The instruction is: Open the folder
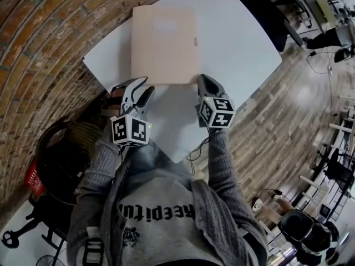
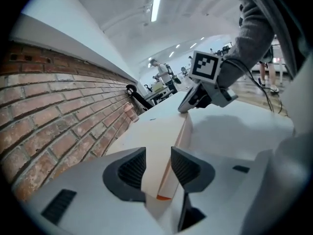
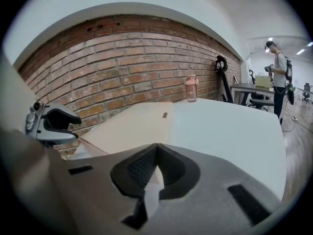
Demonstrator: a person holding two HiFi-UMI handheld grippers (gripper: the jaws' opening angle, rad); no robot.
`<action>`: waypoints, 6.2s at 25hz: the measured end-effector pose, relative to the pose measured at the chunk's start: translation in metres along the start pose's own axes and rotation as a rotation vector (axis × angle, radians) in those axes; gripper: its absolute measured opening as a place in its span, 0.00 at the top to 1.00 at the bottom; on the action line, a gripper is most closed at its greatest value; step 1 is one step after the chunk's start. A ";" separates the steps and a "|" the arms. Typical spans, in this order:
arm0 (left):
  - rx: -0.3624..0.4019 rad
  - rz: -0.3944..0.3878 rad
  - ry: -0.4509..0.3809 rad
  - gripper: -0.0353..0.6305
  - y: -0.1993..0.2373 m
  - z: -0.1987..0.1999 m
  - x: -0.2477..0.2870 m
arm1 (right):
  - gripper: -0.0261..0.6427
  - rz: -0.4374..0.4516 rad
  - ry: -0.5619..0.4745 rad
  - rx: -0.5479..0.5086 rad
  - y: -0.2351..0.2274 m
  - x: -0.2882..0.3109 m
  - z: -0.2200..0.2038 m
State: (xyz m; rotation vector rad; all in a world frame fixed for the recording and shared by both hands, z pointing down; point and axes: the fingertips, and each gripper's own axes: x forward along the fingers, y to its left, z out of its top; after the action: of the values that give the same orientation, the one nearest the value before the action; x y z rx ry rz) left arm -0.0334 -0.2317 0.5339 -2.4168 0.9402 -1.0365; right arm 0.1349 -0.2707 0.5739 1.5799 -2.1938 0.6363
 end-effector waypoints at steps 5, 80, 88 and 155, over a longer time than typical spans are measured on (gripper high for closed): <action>0.158 0.024 0.093 0.72 -0.006 -0.009 0.006 | 0.96 0.007 0.003 -0.006 0.001 0.001 0.001; -1.169 0.469 0.036 0.93 0.085 -0.102 -0.068 | 0.96 -0.007 0.083 -0.067 0.005 -0.013 -0.010; -1.192 0.488 0.100 0.93 0.085 -0.126 -0.066 | 0.96 -0.013 0.084 -0.056 0.007 -0.016 -0.014; -0.792 0.539 -0.311 0.92 0.030 0.069 -0.205 | 0.95 0.057 -0.431 -0.101 0.056 -0.223 0.070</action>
State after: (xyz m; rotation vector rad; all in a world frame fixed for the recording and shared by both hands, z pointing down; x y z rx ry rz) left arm -0.1009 -0.1078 0.3668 -2.4976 1.9941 -0.0722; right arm 0.1488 -0.1180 0.3886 1.7321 -2.5348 0.2049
